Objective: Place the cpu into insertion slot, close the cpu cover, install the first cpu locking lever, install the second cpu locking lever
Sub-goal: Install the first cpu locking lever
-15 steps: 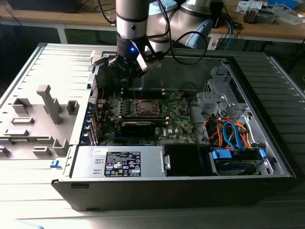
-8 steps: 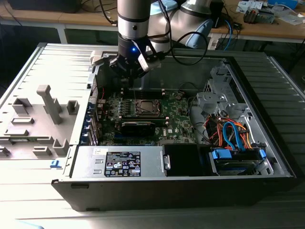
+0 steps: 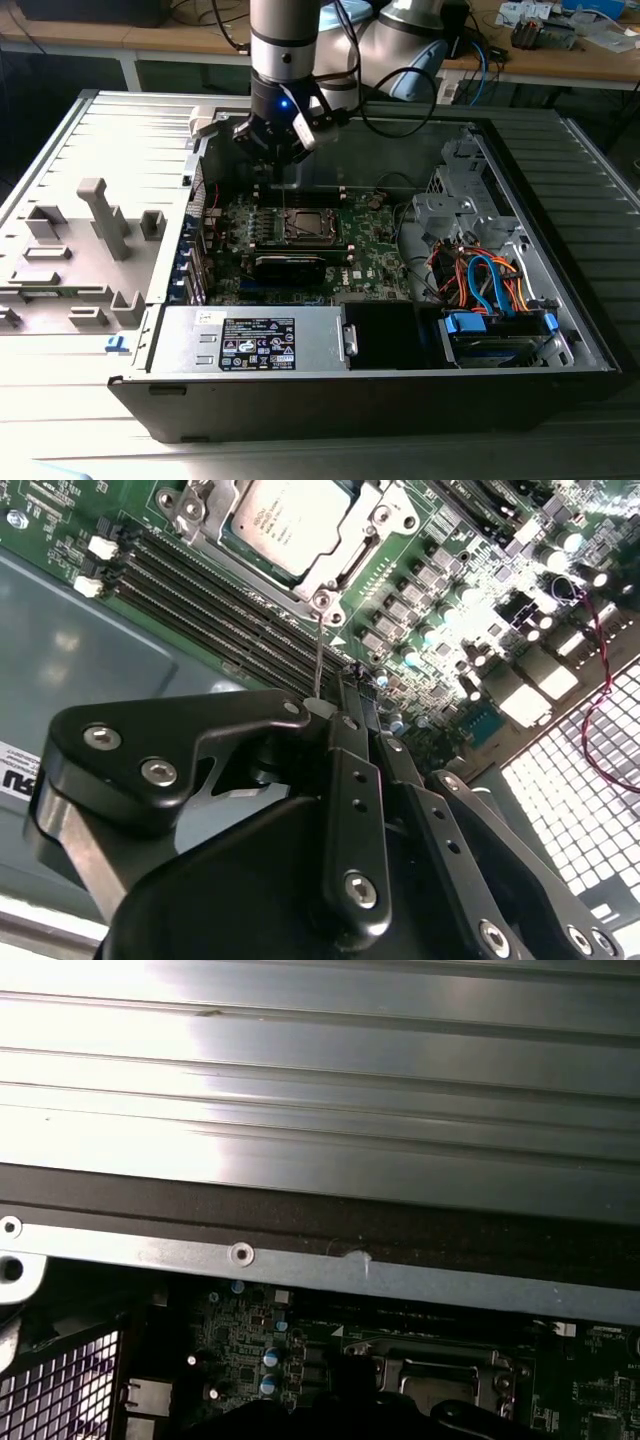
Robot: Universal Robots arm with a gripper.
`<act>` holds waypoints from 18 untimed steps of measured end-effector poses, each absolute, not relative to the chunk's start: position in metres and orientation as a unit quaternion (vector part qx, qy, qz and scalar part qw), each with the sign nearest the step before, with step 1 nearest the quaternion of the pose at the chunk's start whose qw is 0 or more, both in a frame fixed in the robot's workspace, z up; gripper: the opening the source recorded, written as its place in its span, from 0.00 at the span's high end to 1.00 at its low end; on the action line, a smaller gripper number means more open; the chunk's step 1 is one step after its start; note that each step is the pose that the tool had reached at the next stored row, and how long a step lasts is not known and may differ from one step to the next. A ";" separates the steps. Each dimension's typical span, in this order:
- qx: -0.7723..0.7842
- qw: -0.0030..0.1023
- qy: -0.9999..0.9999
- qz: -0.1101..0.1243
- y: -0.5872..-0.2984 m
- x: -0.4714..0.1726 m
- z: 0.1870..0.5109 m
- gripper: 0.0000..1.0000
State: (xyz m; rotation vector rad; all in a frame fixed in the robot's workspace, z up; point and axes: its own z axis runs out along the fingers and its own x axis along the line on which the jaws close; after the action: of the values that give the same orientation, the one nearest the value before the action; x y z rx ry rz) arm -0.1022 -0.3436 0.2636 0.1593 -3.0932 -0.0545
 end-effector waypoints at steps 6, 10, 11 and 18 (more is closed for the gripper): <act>0.051 0.022 -0.998 -0.018 -0.344 -0.099 0.263 0.89; 0.051 0.022 -0.998 -0.018 -0.344 -0.097 0.263 0.89; 0.051 0.022 -0.998 -0.018 -0.344 -0.096 0.263 0.89; 0.051 0.022 -0.998 -0.018 -0.344 -0.093 0.263 0.89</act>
State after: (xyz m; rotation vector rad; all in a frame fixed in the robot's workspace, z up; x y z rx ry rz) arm -0.0932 -0.3436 0.2632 0.1593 -3.0932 -0.0545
